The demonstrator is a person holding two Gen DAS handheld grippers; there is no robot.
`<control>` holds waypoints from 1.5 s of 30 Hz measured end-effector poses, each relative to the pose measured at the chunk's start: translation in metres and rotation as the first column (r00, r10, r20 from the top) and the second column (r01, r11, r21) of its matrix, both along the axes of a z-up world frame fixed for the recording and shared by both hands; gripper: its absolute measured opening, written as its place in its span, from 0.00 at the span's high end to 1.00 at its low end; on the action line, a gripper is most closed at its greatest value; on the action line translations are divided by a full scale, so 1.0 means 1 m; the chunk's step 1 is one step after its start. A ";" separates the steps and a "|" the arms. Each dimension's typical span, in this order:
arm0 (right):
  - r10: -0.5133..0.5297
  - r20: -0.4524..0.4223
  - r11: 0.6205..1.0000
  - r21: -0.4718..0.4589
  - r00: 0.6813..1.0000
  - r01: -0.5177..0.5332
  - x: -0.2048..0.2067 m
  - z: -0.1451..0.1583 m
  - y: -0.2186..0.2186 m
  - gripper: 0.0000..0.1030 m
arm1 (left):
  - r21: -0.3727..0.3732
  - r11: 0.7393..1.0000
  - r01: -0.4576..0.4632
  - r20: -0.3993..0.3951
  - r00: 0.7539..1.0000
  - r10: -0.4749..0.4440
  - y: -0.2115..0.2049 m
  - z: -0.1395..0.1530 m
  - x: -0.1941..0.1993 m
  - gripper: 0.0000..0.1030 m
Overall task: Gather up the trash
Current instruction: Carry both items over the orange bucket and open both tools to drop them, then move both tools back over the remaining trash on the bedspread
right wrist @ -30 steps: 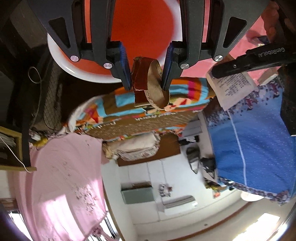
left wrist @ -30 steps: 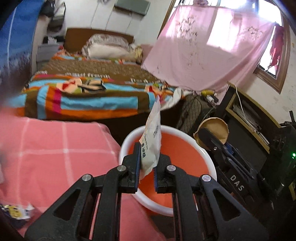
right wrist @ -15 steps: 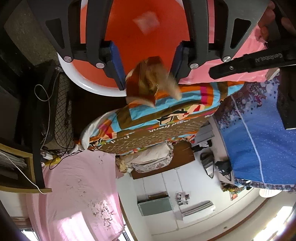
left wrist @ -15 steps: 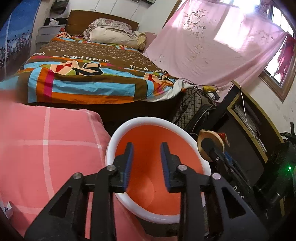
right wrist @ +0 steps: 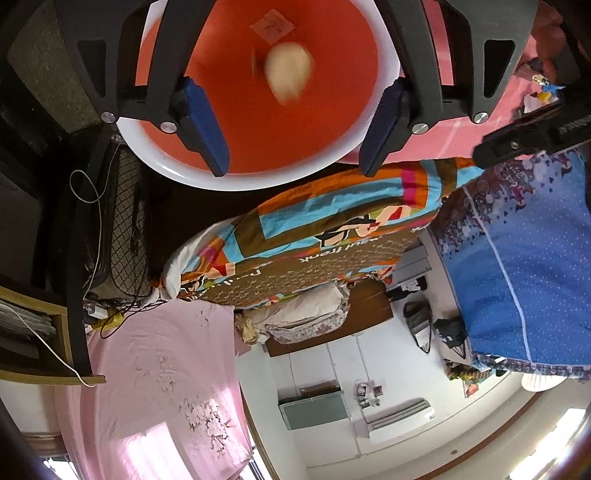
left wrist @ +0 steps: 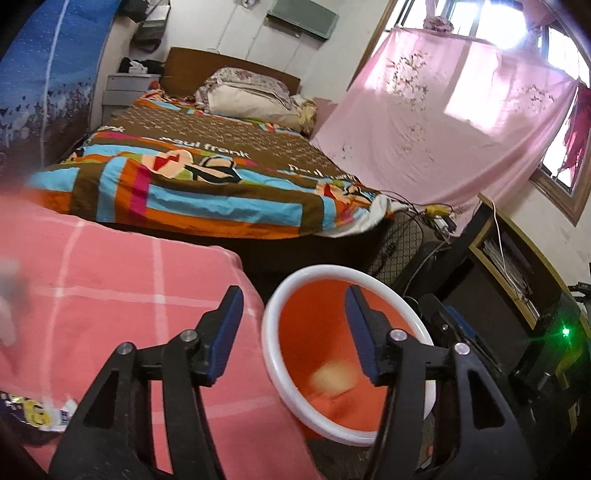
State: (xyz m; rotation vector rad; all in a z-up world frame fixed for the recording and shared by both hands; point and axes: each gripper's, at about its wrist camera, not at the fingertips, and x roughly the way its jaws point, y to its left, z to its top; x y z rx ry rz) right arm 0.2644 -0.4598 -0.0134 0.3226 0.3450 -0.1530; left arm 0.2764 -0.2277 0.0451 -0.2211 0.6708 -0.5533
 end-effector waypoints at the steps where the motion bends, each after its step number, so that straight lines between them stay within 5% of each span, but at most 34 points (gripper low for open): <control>1: 0.000 0.001 1.000 0.001 1.000 0.000 0.000 0.000 0.000 0.26 | -0.001 1.000 -0.012 0.009 1.000 0.012 0.004 0.002 -0.001 0.37; 9: 0.019 0.092 1.000 -0.005 0.996 -0.019 -0.006 0.011 0.014 0.15 | -0.012 0.991 -0.131 0.108 0.985 0.131 0.039 0.015 -0.014 0.17; 14: 0.049 0.188 0.999 -0.019 0.981 -0.046 -0.012 0.023 0.033 0.00 | -0.015 0.967 -0.256 0.203 0.946 0.253 0.073 0.023 -0.026 0.00; 29: 0.240 0.381 0.970 -0.118 0.893 -0.211 -0.019 0.046 0.130 0.00 | -0.020 0.863 -0.505 0.398 0.788 0.470 0.177 0.032 -0.068 0.00; 45: 0.409 0.337 0.909 -0.231 0.848 -0.347 0.006 0.036 0.222 0.00 | -0.020 0.774 -0.633 0.439 0.690 0.576 0.263 0.013 -0.079 0.00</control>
